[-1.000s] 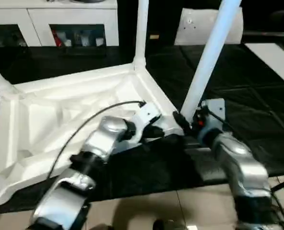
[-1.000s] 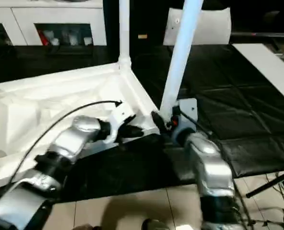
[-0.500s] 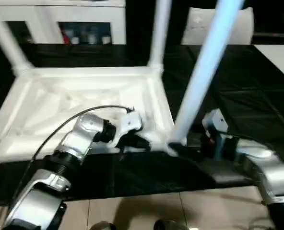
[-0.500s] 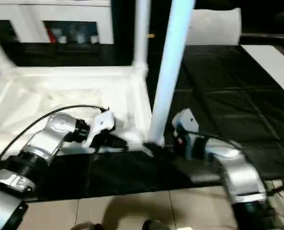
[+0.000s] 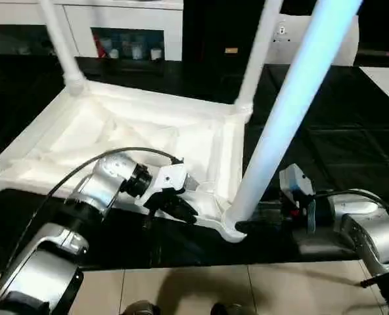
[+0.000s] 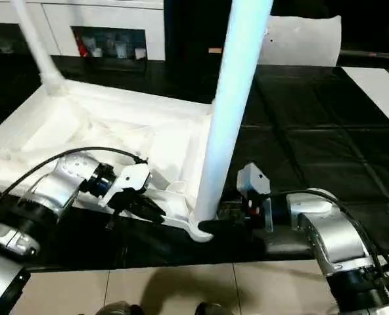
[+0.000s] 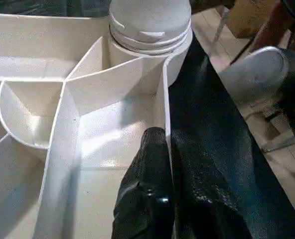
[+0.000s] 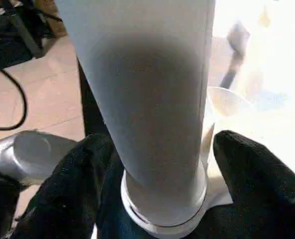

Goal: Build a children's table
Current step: Rotate leg to tighten

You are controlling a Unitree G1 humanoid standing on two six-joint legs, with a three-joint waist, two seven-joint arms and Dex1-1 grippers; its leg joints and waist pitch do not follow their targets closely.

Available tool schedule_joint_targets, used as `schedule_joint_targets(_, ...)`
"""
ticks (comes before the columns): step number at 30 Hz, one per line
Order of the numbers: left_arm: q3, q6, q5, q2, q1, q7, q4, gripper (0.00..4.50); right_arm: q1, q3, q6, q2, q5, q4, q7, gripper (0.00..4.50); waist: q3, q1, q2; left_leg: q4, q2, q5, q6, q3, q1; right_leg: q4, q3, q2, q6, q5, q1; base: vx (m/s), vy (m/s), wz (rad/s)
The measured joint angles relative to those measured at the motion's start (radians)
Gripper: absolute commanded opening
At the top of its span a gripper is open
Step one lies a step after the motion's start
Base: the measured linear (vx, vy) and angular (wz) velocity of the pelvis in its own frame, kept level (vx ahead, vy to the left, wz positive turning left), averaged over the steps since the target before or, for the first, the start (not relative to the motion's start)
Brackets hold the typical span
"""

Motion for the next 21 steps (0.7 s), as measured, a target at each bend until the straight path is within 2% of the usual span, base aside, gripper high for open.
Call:
schedule_joint_targets(7, -0.020, -0.027, -0.008, -0.002, -0.009, -0.004, 0.015, 0.00, -0.022, 0.024, -0.028, 0.007, 0.002, 0.038, 0.035, 2.64, 0.000, 0.019, -0.001, 0.000, 0.000, 0.000, 0.000, 0.000, 0.000, 0.001, 0.000, 0.000, 0.000, 0.000, 0.000, 0.000, 0.000, 0.00)
schedule_joint_targets(13, -0.020, -0.029, -0.008, -0.006, -0.017, -0.010, 0.032, 0.00, -0.023, 0.025, -0.013, 0.012, 0.017, 0.037, 0.038, 2.18, 0.000, 0.020, -0.001, 0.001, 0.000, 0.000, 0.000, 0.000, 0.000, 0.001, 0.000, 0.000, 0.000, 0.000, 0.000, 0.000, 0.000, 0.00)
schedule_joint_targets(17, 0.006, 0.070, -0.030, -0.015, -0.014, -0.004, 0.026, 0.00, 0.015, 0.001, 0.039, 0.050, 0.033, -0.009, -0.029, 2.03, 0.000, 0.019, 0.000, 0.001, 0.001, 0.000, 0.000, 0.000, 0.002, 0.003, 0.000, 0.000, 0.000, 0.000, 0.000, 0.000, 0.000, 0.00)
schedule_joint_targets(21, 0.041, 0.160, -0.027, -0.014, -0.004, 0.087, 0.013, 0.00, 0.035, -0.030, 0.088, 0.124, 0.016, -0.032, -0.189, 2.01, 0.000, 0.010, -0.001, 0.002, 0.001, 0.002, -0.007, 0.000, 0.006, 0.005, 0.000, 0.000, 0.001, 0.000, 0.002, 0.000, 0.000, 0.00)
